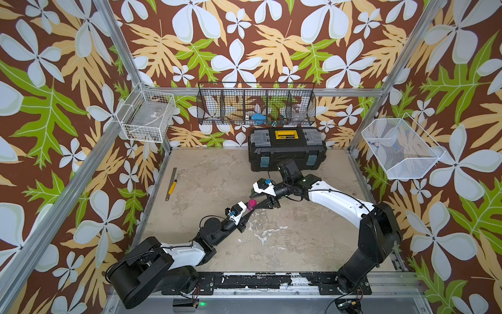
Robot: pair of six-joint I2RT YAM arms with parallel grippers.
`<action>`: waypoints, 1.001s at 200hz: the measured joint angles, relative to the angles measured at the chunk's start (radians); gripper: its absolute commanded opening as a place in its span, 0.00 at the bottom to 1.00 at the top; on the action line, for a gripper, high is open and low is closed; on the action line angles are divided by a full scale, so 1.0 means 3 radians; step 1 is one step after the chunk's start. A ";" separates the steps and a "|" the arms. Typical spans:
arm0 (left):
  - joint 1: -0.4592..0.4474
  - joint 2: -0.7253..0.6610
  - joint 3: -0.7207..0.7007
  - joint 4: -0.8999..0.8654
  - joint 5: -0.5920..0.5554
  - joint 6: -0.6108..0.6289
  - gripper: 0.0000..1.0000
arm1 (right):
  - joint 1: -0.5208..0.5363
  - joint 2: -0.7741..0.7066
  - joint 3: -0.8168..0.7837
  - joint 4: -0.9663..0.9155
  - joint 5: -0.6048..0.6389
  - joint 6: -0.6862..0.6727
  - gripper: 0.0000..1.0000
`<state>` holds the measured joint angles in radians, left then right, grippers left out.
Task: Close the paint jar lid
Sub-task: Screw the lid onto the paint jar.
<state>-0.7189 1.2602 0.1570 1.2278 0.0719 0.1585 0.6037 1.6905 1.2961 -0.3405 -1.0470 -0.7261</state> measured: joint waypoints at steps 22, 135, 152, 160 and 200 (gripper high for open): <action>0.0000 0.0000 0.0000 0.0000 0.0000 0.0000 0.04 | 0.0006 0.0000 0.0004 -0.0011 0.0003 -0.0020 0.43; 0.0000 0.0000 -0.0003 -0.0032 -0.0022 0.0000 0.04 | 0.0097 -0.0050 -0.0015 0.0004 0.0238 0.0197 0.21; 0.0000 0.0000 -0.0003 -0.0037 -0.0031 -0.0001 0.04 | 0.0127 -0.0097 -0.0062 0.0071 0.0359 0.0380 0.18; 0.0000 0.0000 -0.0003 -0.0037 -0.0038 -0.0001 0.04 | 0.0142 -0.0118 -0.0083 0.0108 0.0417 0.0481 0.16; 0.0001 -0.0008 -0.0003 -0.0041 -0.0071 -0.0006 0.04 | 0.0238 -0.0266 -0.0239 0.0336 0.0778 0.1039 0.16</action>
<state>-0.7185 1.2579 0.1562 1.2156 0.0505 0.1566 0.6750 1.6108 1.2243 -0.2398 -0.8135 -0.4145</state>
